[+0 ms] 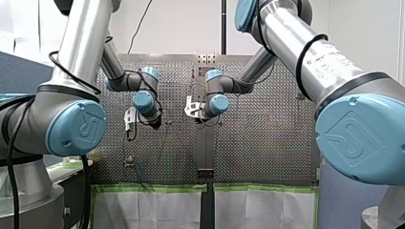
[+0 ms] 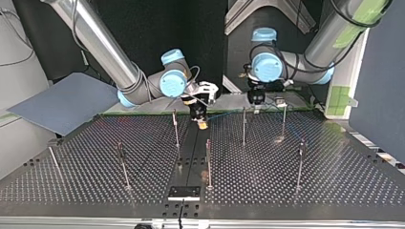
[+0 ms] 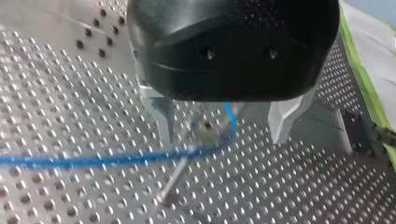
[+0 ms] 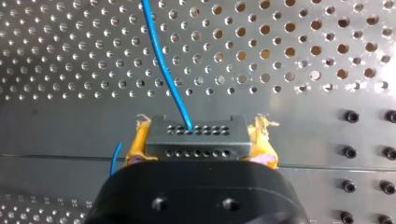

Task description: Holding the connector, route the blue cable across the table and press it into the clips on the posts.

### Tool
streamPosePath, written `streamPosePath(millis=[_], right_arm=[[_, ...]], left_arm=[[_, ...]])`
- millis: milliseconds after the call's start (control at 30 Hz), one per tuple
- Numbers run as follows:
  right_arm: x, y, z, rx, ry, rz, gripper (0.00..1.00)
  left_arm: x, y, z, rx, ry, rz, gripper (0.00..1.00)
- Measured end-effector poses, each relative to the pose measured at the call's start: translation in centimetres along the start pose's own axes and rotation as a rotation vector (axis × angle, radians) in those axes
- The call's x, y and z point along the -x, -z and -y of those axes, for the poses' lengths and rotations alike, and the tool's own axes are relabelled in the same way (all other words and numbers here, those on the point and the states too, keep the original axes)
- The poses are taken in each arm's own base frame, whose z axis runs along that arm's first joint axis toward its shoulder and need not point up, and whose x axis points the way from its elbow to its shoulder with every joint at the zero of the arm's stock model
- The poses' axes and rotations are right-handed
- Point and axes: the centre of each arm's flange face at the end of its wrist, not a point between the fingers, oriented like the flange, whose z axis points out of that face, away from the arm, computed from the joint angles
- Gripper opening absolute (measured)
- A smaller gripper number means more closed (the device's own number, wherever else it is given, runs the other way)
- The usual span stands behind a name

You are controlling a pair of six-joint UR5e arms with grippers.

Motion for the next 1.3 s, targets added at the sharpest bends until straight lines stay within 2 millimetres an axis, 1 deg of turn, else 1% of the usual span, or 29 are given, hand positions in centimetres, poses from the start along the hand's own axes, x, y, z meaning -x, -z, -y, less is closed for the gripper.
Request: streamPosePath(millis=[200,333,500,700,833,933,1133,1300], right_arm=[[0.0,0.0,-0.1,0.002,0.001,0.005,0.0],[0.1,0.1,-0.4,0.008,0.003,0.017,0.0],[0.0,0.1,-1.1,0.018,0.0,0.023,0.0],[-0.3,0.0,-1.9,0.029,-0.003,0.02,0.0],[-0.4,0.0,-2.2,0.034,-0.005,0.019,0.0],[-0.5,0.0,-2.4,0.036,-0.006,0.017,0.0],[-0.6,0.0,-2.5,0.037,-0.007,0.016,0.0],[-0.6,0.0,-2.6,0.038,-0.007,0.015,0.0]], left_arm=[[1.6,1.9,1.8,-0.047,-0.004,0.029,1.0],[2.6,2.9,3.4,-0.108,0.014,0.065,1.0],[2.4,3.0,4.5,-0.147,0.045,0.086,1.0],[0.7,1.9,5.0,-0.148,0.049,0.077,1.0],[0.1,0.5,5.6,-0.152,0.052,0.091,1.0],[-0.1,-0.4,6.2,-0.158,0.055,0.093,1.0],[0.3,-1.6,7.1,-0.158,0.072,0.109,1.0],[0.0,-2.6,7.8,-0.153,0.071,0.104,1.0]])
